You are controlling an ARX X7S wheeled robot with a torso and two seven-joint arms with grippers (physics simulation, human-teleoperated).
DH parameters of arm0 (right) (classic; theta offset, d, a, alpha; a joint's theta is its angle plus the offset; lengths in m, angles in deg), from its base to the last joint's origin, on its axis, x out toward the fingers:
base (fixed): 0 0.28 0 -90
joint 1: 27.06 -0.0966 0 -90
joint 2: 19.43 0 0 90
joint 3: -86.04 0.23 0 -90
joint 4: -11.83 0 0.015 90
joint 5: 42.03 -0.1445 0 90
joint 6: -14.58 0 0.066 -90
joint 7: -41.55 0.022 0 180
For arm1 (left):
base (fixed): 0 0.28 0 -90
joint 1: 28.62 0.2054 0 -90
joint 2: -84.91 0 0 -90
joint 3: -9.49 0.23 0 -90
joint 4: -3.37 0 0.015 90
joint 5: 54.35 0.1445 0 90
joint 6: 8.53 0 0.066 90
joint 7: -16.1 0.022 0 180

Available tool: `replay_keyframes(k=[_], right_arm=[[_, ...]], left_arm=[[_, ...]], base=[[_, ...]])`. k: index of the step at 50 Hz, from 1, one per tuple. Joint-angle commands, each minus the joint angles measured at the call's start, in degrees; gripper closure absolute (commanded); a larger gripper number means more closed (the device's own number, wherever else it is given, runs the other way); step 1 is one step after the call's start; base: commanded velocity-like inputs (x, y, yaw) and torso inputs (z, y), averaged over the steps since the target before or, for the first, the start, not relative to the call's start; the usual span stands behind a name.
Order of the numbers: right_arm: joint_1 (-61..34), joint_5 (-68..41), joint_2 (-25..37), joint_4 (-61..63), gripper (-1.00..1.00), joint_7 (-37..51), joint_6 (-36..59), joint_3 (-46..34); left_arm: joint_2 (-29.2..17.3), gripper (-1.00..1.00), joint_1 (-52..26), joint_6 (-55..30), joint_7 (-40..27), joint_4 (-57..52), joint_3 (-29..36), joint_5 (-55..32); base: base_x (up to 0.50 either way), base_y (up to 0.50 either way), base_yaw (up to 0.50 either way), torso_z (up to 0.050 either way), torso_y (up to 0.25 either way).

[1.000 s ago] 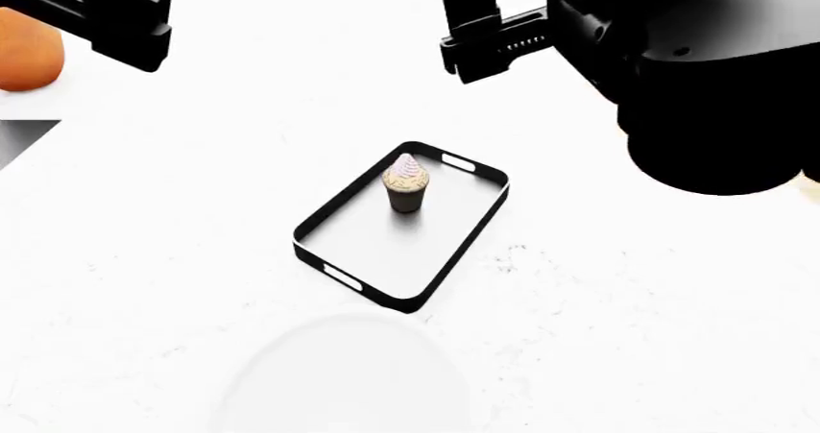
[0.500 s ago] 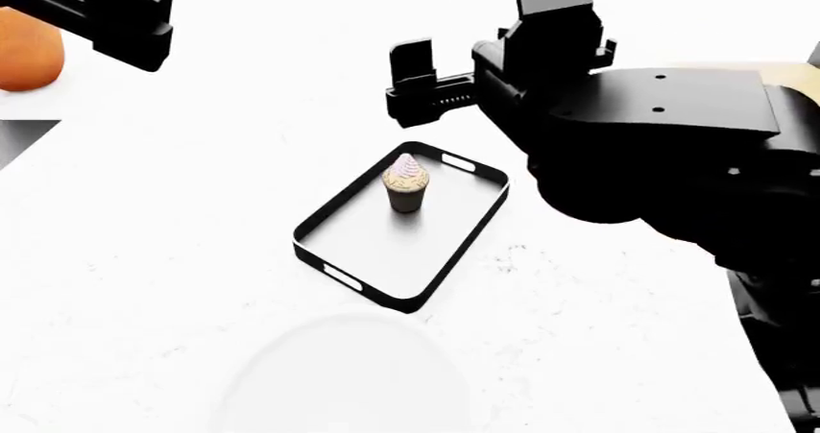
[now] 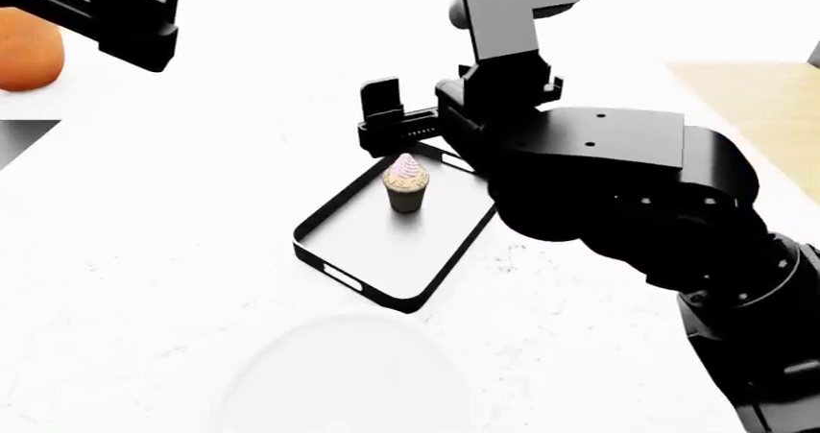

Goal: Move the fresh-baked cupcake off the tray onto the counter, and place the bowl used for mixing into the sink.

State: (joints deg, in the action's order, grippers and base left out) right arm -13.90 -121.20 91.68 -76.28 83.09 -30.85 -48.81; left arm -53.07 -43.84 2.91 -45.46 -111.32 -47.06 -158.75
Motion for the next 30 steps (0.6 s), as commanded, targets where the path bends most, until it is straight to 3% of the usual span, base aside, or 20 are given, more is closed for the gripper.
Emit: replay_keyframes(k=[1,30], right_arm=[[0.69,2.00,-1.89,-2.15,-1.00,-2.18,-1.14,-1.48],[2.82,7.48,-4.64,-8.74,-1.00,-5.29,-5.44,-4.02]], left_arm=[[-0.08,-1.00,0.45,0.52,0.62,-0.35,0.43,0.68],[-0.53,-1.00,0.91,1.68,1.60,-0.72,1.31,1.64]], base=[[0.00,0.00,0.00,0.000,0.000],[0.00,0.00,0.00,0.000,0.000]])
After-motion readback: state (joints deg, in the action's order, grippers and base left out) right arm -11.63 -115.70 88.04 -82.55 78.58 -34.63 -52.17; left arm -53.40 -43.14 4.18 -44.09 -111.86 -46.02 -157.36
